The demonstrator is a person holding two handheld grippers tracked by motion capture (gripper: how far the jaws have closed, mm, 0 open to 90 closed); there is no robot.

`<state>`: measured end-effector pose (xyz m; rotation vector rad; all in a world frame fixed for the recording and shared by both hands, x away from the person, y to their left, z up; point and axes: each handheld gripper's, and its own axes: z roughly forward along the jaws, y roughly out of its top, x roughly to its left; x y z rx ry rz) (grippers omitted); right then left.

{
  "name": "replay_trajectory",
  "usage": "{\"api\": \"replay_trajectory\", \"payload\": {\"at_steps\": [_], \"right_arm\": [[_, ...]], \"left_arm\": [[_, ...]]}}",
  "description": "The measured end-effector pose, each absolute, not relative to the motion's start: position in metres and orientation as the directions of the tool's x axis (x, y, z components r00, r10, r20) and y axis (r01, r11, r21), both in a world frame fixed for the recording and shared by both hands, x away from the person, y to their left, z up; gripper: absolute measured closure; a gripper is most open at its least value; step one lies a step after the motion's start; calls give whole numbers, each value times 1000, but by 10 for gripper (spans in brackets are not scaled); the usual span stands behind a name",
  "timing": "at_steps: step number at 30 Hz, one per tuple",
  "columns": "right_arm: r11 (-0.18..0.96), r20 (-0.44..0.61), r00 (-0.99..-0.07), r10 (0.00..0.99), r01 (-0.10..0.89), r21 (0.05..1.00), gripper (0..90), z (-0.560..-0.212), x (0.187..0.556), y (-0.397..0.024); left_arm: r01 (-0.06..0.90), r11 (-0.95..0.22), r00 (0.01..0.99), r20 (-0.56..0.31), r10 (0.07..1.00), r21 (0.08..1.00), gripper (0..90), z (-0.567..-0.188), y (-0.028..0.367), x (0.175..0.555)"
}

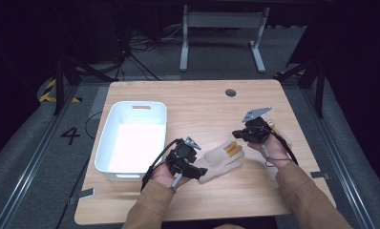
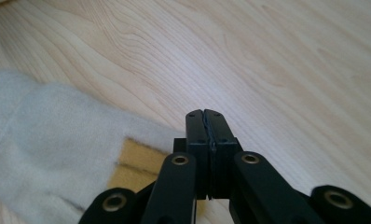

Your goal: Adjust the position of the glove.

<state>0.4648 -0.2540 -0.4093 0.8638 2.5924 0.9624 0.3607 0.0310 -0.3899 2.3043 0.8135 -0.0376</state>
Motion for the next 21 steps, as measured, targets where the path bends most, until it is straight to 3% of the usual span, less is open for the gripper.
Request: {"api": "replay_trajectory", "payload": {"at_steps": [21], "right_arm": [[648, -1, -801, 599, 484, 588, 892, -437, 471, -234]], "left_arm": [[546, -636, 824, -215, 524, 545, 377, -398, 20, 358]]}}
